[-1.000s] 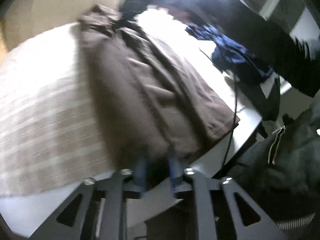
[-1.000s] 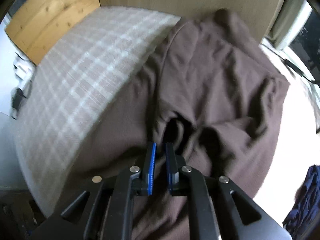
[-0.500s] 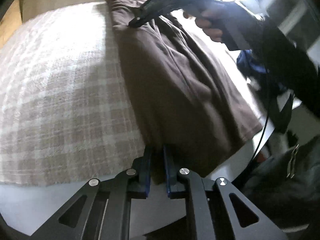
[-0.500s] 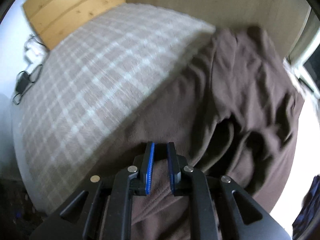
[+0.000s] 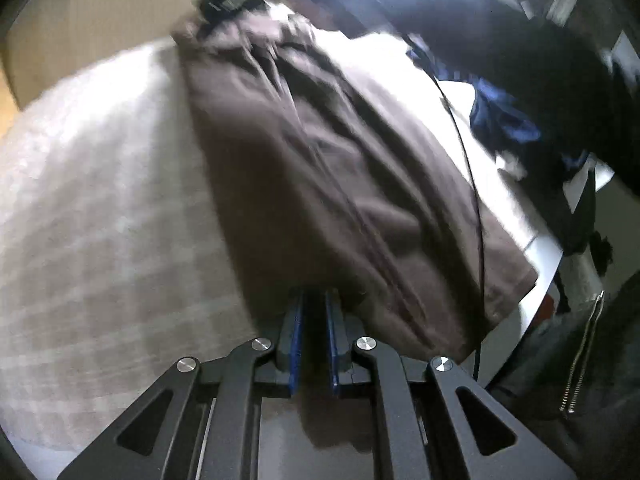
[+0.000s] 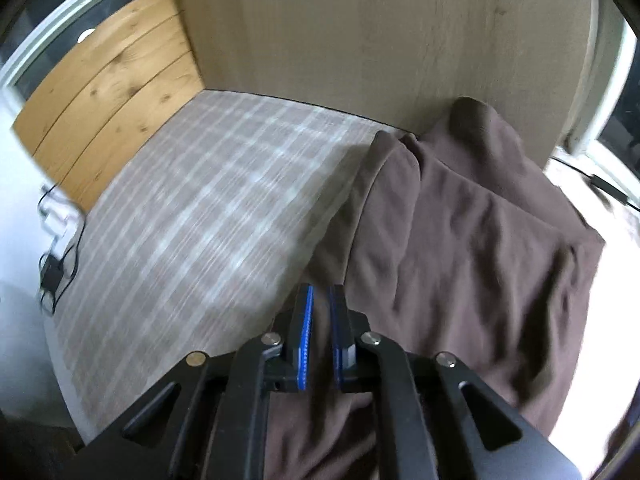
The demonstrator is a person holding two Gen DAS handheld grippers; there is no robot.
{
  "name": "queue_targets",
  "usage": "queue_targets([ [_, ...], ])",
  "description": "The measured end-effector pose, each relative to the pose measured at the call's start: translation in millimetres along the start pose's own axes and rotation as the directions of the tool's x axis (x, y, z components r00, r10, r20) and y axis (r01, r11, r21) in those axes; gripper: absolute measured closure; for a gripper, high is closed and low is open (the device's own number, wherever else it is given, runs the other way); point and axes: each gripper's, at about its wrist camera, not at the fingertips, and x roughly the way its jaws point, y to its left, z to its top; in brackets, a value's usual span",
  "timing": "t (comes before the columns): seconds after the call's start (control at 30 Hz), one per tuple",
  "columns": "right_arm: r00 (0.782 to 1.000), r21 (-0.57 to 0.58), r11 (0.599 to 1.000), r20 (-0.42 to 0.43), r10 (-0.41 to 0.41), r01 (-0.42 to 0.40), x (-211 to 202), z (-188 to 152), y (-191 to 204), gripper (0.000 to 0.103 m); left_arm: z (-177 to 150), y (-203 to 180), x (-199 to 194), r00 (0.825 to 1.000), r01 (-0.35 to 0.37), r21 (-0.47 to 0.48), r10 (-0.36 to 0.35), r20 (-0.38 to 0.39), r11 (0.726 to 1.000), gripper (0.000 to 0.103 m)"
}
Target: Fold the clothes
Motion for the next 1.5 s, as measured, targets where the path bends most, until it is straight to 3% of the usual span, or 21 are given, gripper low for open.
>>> queue_targets([
  [0.1, 0.998, 0.038, 0.998, -0.053, -0.044, 0.046, 38, 16, -24, 0.095, -3, -1, -3, 1.0, 0.003, 0.031, -0.003, 0.007, 1.0, 0.095],
  [0.17, 0.998, 0.074, 0.997, -0.056, -0.021, 0.026, 33, 26, -33, 0.096, -4, 3, -2, 1.0, 0.026, 0.02, -0.027, 0.001, 0.999, 0.095],
  [0.27, 0.997, 0.037, 0.997, 0.01, -0.073, 0.072, 12, 41, -27, 0.096, -2, 2, -1, 0.999, 0.033, 0.019, -0.033, -0.005, 0.999, 0.095],
  [0.3, 0.999, 0.028, 0.999, 0.026, -0.042, 0.041, 10, 47, -23, 0.096, -1, 2, -1, 0.999, 0.032, 0.022, -0.032, -0.007, 0.999, 0.095],
  [0.4, 0.999, -0.002, 1.0, 0.015, -0.031, 0.031, 27, 61, -17, 0.096, -1, 3, -1, 0.999, 0.043, 0.006, -0.043, -0.009, 0.999, 0.095],
  [0.5, 0.987, -0.006, 0.987, -0.015, -0.163, 0.163, 58, 70, -36, 0.097, -1, 4, -1, 0.999, 0.044, -0.008, -0.044, -0.003, 0.999, 0.095],
  [0.6, 0.997, 0.065, 0.995, -0.007, -0.074, 0.074, 62, 76, -55, 0.098, -1, 3, 0, 0.999, 0.043, -0.013, -0.043, 0.004, 0.999, 0.095],
  [0.7, 0.991, 0.026, 0.99, 0.002, -0.137, 0.137, 46, 74, -44, 0.097, -1, 4, 0, 0.999, 0.045, -0.01, -0.045, 0.005, 0.999, 0.095],
  [0.8, 0.998, 0.084, 0.996, 0.038, -0.044, 0.04, 25, 62, -41, 0.096, -1, 4, 0, 0.999, 0.046, -0.009, -0.046, 0.008, 0.999, 0.095],
  [0.87, 1.0, 0.107, 0.994, 0.006, 0.006, -0.007, 19, 47, -35, 0.096, -2, 3, 1, 0.999, 0.046, -0.007, -0.046, 0.01, 0.999, 0.095],
  [1.0, 0.995, 0.089, 0.991, -0.007, 0.097, -0.096, -16, -8, -7, 0.095, -2, 6, 0, 0.998, 0.058, -0.009, -0.058, 0.014, 0.998, 0.095],
  [1.1, 0.98, 0.09, 0.979, -0.065, 0.187, -0.181, -27, -61, 18, 0.095, -2, 6, 0, 0.998, 0.059, 0.008, -0.059, 0.015, 0.998, 0.095],
  [1.2, 0.979, 0.032, 0.99, -0.144, 0.142, -0.138, -6, -101, 44, 0.095, -2, 7, -1, 0.998, 0.069, 0.011, -0.069, 0.009, 0.998, 0.095],
  [1.3, 0.982, 0.079, 0.99, -0.142, 0.127, -0.116, -25, -106, 48, 0.095, -6, 10, -11, 0.996, 0.085, 0.001, -0.084, -0.02, 0.996, 0.094],
  [1.4, 0.975, 0.168, 0.961, -0.004, 0.222, -0.218, -95, -120, 43, 0.094, -12, 14, -29, 0.995, 0.094, -0.012, -0.094, -0.024, 0.996, 0.094],
  [1.5, 0.96, 0.22, 0.935, 0.081, 0.267, -0.278, -162, -151, 43, 0.092, -12, 13, -49, 0.995, 0.104, 0.009, -0.104, -0.001, 0.995, 0.094],
])
